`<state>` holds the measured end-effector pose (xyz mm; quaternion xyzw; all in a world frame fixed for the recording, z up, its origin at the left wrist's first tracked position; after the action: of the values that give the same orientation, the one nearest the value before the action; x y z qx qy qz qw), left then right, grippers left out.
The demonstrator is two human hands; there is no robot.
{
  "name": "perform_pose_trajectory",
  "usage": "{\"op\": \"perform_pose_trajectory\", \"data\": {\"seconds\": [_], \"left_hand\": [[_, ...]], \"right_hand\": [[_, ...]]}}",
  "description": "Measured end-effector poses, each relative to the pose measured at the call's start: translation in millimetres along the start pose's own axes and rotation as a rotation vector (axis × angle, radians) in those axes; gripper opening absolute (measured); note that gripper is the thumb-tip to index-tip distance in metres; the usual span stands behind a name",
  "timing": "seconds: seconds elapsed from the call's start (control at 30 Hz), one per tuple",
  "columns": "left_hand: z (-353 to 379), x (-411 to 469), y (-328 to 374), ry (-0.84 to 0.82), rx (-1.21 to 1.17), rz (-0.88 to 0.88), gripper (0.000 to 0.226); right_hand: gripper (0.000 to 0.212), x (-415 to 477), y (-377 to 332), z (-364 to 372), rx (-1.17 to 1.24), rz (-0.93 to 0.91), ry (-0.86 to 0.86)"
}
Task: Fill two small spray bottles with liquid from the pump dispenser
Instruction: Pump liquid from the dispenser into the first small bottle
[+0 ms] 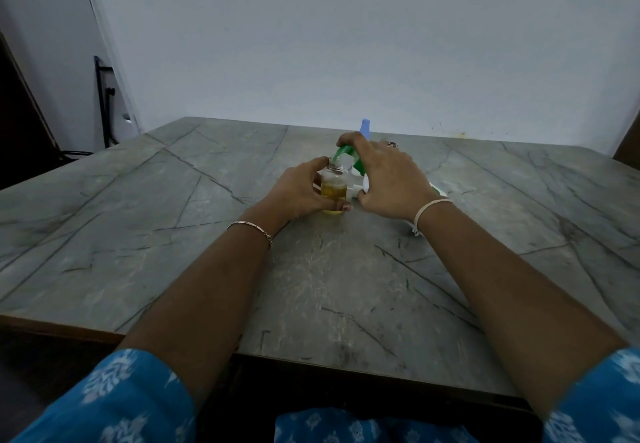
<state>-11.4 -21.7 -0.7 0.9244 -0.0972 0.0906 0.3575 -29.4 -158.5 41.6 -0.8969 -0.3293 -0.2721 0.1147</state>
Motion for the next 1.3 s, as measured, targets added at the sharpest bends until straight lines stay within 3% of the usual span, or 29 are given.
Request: {"op": "perform_pose_trajectory", "data": {"seconds": [0.17, 0.47, 0.73, 0.93, 1.17, 1.3], "left_hand": [[-0.4, -0.7, 1.4, -0.003, 0.0, 0.003, 0.092], [-1.8, -1.6, 3.6, 0.01, 0.021, 0.026, 0.09], [-2.6, -2.5, 3.0, 0.019, -0.001, 0.009, 0.094], [-2.7, -5.1, 5.9, 0.01, -0.025, 0.032, 0.08], [-2.1, -3.1, 4.4, 0.013, 0.012, 0.017, 0.091], [-3.0, -5.4, 6.6, 0.017, 0.005, 0.029, 0.085]], "right_hand": [[0.081, -1.0, 4.6, 2.2, -0.002, 0.018, -0.031], [0.068, 1.7, -2.7, -0.5, 0.026, 0.015, 0.004], [0.083, -0.5, 2.0, 2.9, -0.039, 0.017, -0.02], [0.075, 0.9, 1.0, 4.0, -0.06, 0.02, -0.043], [0.068, 3.5, -2.0, 2.0, -0.06, 0.043, -0.022], [0.068, 1.5, -2.9, 1.2, -0.082, 0.042, -0.013]]}}
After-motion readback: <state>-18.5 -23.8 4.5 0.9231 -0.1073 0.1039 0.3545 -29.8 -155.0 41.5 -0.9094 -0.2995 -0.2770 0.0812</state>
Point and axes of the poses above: each hand's wrist, its own x-axis towards the middle knuckle, its own z-axis out of the palm, y = z × x, the point moved 7 cm from there along x, towards the middle knuckle, and after that the axes turned 2 degrees about -z, right-handed, at the moved point
